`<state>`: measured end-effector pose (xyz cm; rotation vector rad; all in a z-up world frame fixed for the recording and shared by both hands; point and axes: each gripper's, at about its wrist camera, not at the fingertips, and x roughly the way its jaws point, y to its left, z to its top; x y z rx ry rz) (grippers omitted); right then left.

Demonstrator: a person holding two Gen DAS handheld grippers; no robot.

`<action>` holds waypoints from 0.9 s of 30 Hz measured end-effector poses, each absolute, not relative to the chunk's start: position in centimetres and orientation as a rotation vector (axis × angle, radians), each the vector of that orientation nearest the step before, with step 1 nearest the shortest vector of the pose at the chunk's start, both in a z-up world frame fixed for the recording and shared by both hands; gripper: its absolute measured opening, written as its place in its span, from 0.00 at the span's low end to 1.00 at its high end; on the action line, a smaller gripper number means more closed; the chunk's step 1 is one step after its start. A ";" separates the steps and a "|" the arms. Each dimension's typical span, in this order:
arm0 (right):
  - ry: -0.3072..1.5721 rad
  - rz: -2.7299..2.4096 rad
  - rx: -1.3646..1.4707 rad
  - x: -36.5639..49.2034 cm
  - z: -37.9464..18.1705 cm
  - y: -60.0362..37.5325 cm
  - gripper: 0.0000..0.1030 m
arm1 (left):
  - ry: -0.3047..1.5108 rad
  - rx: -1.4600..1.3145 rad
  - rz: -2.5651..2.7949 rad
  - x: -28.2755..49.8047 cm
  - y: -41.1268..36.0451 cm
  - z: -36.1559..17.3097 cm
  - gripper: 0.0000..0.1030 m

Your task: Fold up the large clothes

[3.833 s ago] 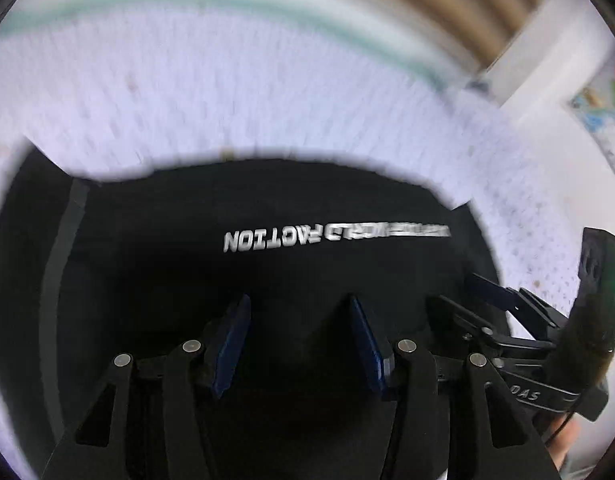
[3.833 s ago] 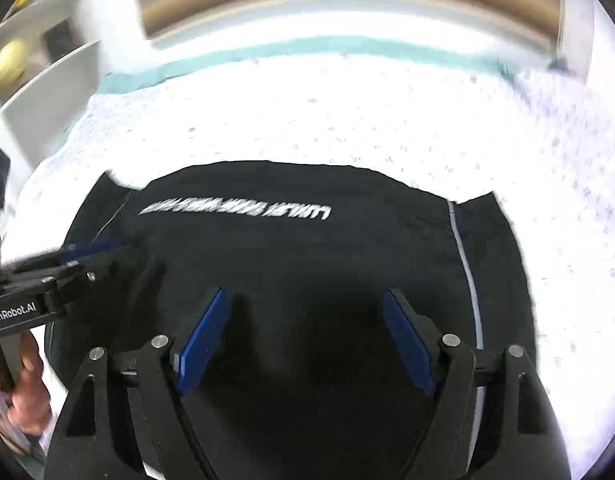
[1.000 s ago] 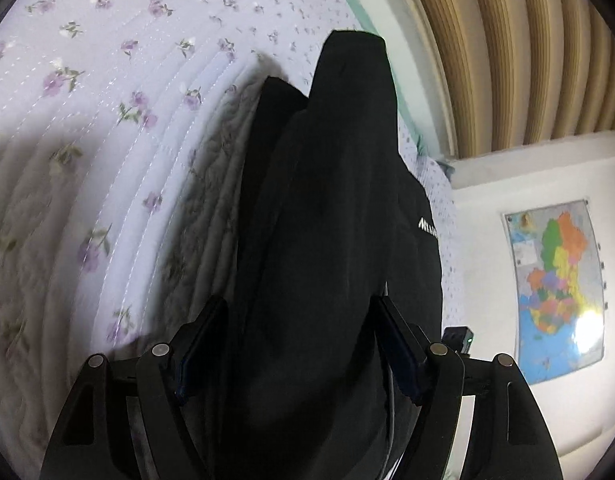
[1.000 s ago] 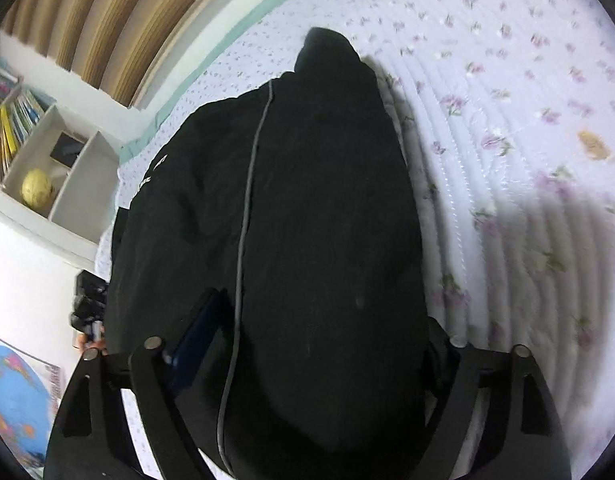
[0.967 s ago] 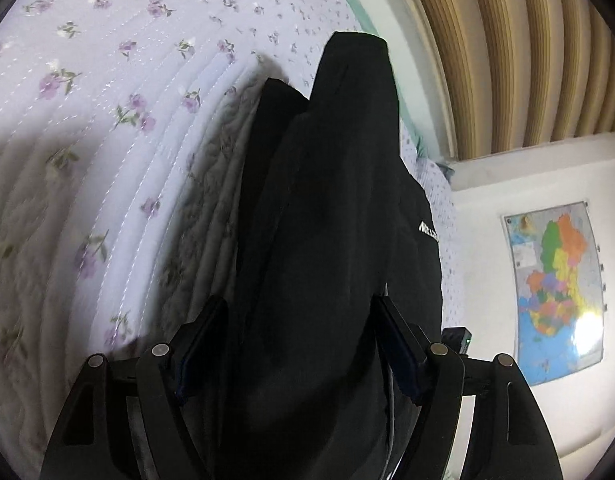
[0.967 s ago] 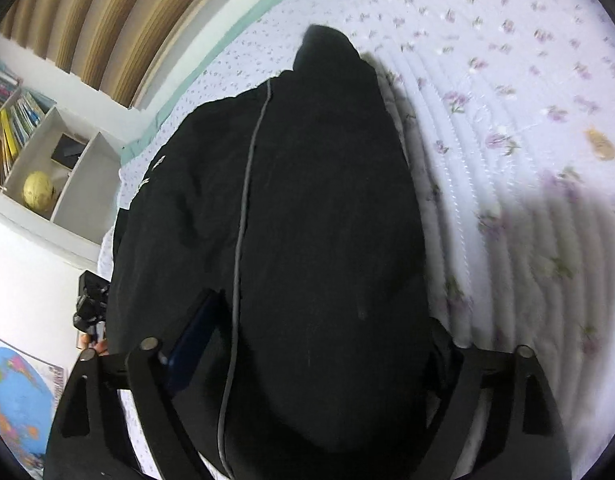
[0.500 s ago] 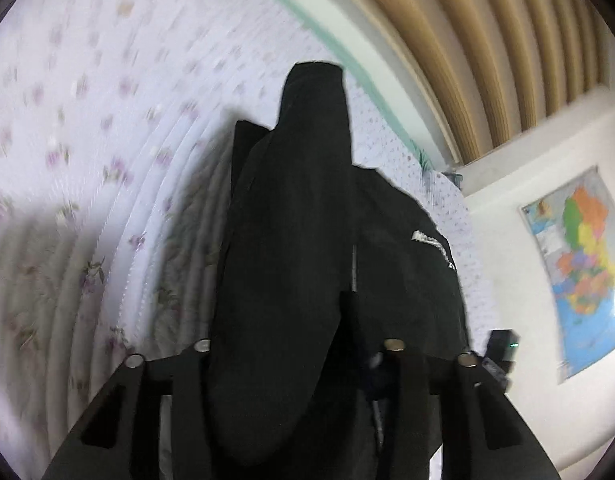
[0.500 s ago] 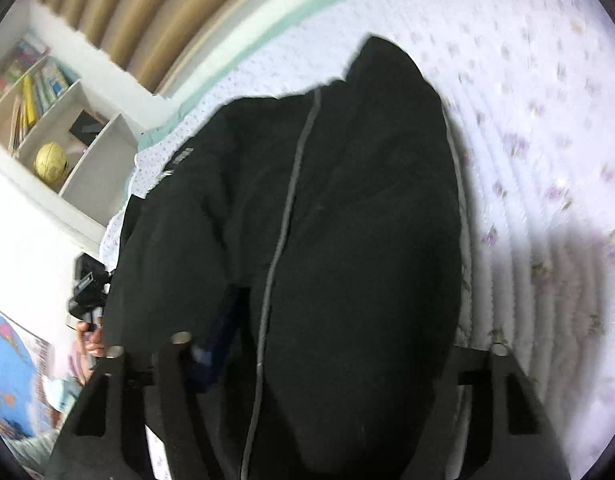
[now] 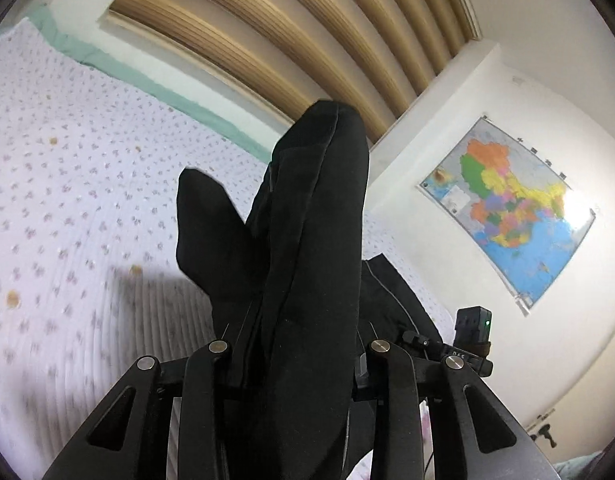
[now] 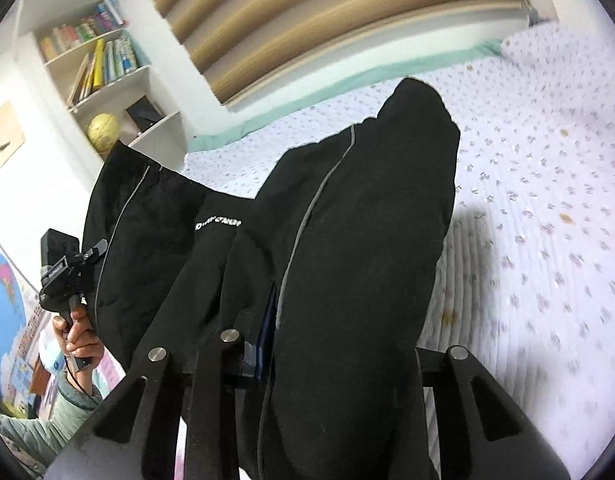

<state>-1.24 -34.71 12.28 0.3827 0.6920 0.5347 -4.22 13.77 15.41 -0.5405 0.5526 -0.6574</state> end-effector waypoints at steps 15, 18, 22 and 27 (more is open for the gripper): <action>0.933 0.305 0.551 -4.9 2.2 -40.5 0.61 | 0.881 -0.770 -0.199 -5.4 23.6 3.8 0.49; 0.926 0.352 0.676 -6.4 0.6 -42.8 0.68 | 0.898 -0.872 -0.249 -6.2 25.5 2.4 0.49; 0.892 0.244 0.581 -9.0 2.8 -43.4 0.68 | 0.865 -0.703 -0.192 -7.8 24.8 5.3 0.49; 0.779 0.104 0.419 -12.5 8.4 -41.4 0.68 | 0.746 -0.450 -0.054 -10.6 21.3 10.7 0.49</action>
